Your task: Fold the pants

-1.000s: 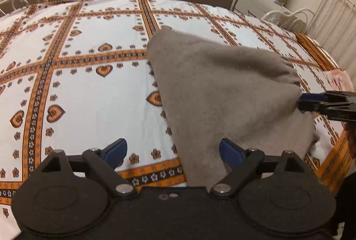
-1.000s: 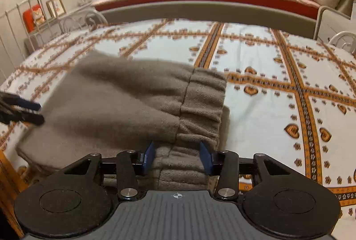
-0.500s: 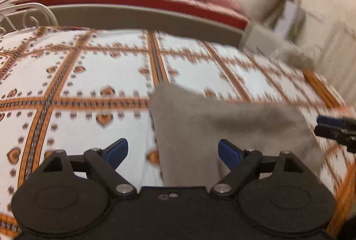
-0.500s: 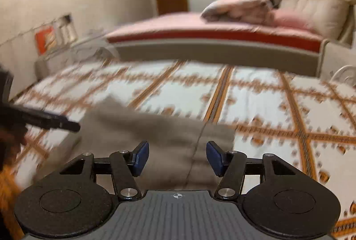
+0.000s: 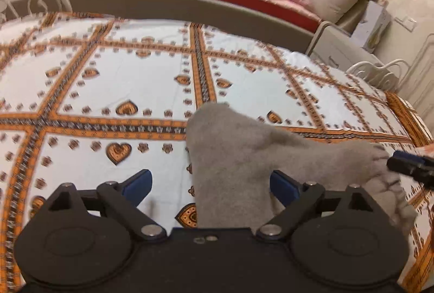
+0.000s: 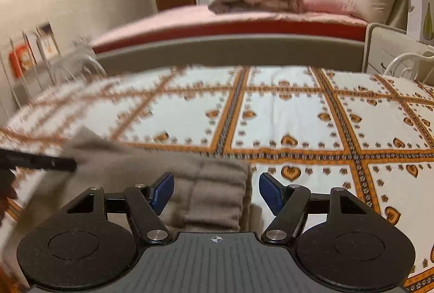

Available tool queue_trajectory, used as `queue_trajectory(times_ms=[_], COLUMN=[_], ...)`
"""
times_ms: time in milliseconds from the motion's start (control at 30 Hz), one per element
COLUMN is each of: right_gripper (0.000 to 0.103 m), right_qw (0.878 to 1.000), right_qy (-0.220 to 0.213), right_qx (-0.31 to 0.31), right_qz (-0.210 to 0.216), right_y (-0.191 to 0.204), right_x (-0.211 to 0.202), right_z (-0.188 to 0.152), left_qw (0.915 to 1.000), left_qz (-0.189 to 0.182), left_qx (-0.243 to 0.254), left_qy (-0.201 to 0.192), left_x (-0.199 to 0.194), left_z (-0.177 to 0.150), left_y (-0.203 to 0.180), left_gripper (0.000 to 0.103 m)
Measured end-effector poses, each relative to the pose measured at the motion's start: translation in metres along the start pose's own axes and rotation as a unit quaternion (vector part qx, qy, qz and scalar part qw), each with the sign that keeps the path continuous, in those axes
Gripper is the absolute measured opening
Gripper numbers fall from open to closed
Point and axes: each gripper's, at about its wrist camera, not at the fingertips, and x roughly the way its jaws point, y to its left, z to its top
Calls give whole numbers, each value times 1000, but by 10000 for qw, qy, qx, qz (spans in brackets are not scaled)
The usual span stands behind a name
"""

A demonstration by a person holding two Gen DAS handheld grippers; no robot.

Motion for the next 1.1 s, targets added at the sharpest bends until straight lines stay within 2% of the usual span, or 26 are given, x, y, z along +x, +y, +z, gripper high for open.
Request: queue_trajectory(times_ms=[133,167,200,267,467,500,567,633,700,767,833,867,933,1033,1100], right_gripper=[71,78,90,95,96,96,96,96,97,99,101,101,101,100,100], right_qw=[9993,9994,9994,9996,9983,9968,9891,9754,9607,9496,9448,9420,9355,9271,9251], right_qy=[-97,-83,-69,-9,171,177,278,464,532,511,568,664,853,1119,1429], right_qx=[246,229,211,220,405,594,1146,1790,2393,2777,2908,2960,3026,3133,3104], right_qz=[253,258,252,203,388,495,882,1199,1303,1361,1400,1435,1613,1728,1657], right_y=[-6,-6,-5,-5,-11,-15,-26,-40,-55,-67,-71,-73,-76,-81,-82], right_x=[-27,-33,-38,-48,-75,-77,-74,-65,-57,-52,-47,-43,-35,-21,-10], right_z=[-3,-3,-5,-11,-32,-34,-38,-42,-48,-52,-55,-56,-57,-59,-61], left_qw=[9998,9997,9996,9994,9985,9985,9989,9999,9992,9976,9968,9953,9900,9840,9798], left_qz=[5,29,60,106,272,274,226,-10,-307,-440,-457,-587,-916,-1255,-1453], left_qx=[120,170,225,288,459,449,368,116,-249,-474,-506,-583,-819,-1009,-1153], left_qy=[-135,-143,-158,-181,-143,-142,-160,-106,-55,260,425,510,693,763,749], left_x=[-26,-29,-36,-47,-69,-72,-75,-73,-68,-55,-44,-38,-27,-13,-6], left_z=[-6,-6,-9,-14,-30,-33,-38,-40,-42,-43,-43,-44,-46,-47,-46], left_y=[-1,-2,-3,-2,-7,-8,-9,-4,5,13,18,20,26,30,33], left_gripper=[88,88,89,90,94,97,97,96,95,95,91,89,70,67,67])
